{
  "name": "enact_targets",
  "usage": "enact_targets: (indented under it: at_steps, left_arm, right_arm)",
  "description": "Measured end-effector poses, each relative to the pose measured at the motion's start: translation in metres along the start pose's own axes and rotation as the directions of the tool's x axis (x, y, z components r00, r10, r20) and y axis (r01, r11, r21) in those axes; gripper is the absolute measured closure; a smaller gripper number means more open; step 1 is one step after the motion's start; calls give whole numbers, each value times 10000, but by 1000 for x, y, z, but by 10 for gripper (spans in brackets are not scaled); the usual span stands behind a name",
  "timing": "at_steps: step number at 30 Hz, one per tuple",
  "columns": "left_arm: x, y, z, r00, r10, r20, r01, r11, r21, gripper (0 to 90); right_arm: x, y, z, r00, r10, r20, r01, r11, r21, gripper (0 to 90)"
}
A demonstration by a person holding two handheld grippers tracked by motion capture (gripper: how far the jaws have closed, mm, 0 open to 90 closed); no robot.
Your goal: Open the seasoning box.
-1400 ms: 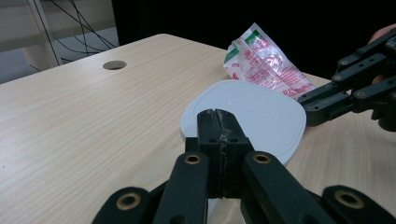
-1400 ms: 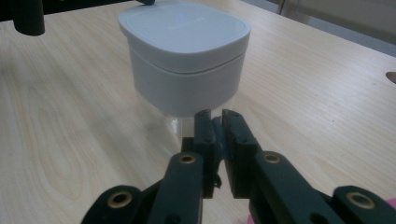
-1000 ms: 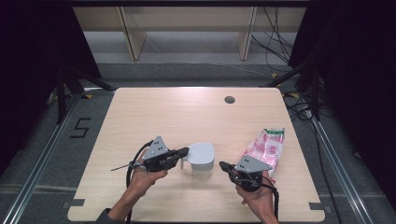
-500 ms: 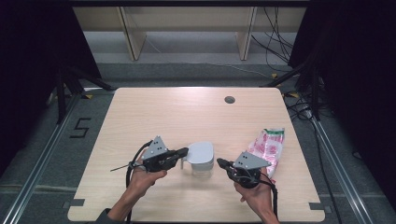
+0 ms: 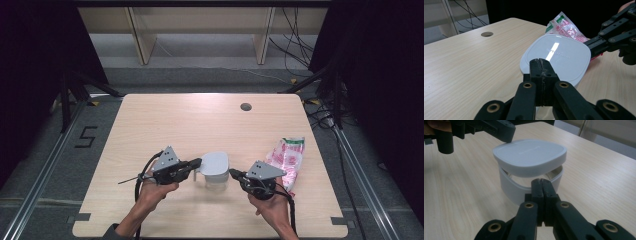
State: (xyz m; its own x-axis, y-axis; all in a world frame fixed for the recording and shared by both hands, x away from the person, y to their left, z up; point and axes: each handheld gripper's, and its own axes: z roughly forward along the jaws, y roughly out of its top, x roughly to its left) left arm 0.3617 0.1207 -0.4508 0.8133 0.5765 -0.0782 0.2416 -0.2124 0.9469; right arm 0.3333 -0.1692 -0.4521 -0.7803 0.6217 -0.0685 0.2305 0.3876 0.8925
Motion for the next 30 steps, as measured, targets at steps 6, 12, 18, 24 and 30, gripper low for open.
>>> enact_targets:
  at_steps: [6,12,18,24,30]
  left_arm:
    - [0,0,0,10000,25,-39,-25,10000,16,893]
    - [2,0,0,9998,74,164,-72,9999,-98,892]
    - [2,2,-5,9998,-3,191,9,9996,-289,794]
    - [5,2,-23,9996,120,-244,-125,9996,-245,687]
    - [3,-16,-33,9966,360,-744,-352,9993,125,518]
  right_arm:
    - [2,4,0,9995,-293,-98,293,9995,82,900]
    - [3,9,0,9999,-129,-100,129,9999,-41,900]
    - [6,14,2,9993,-310,-223,309,9995,-53,900]
    - [8,19,3,9990,-357,-281,352,9992,-185,900]
    - [9,27,5,9984,-444,-346,432,9985,-328,900]
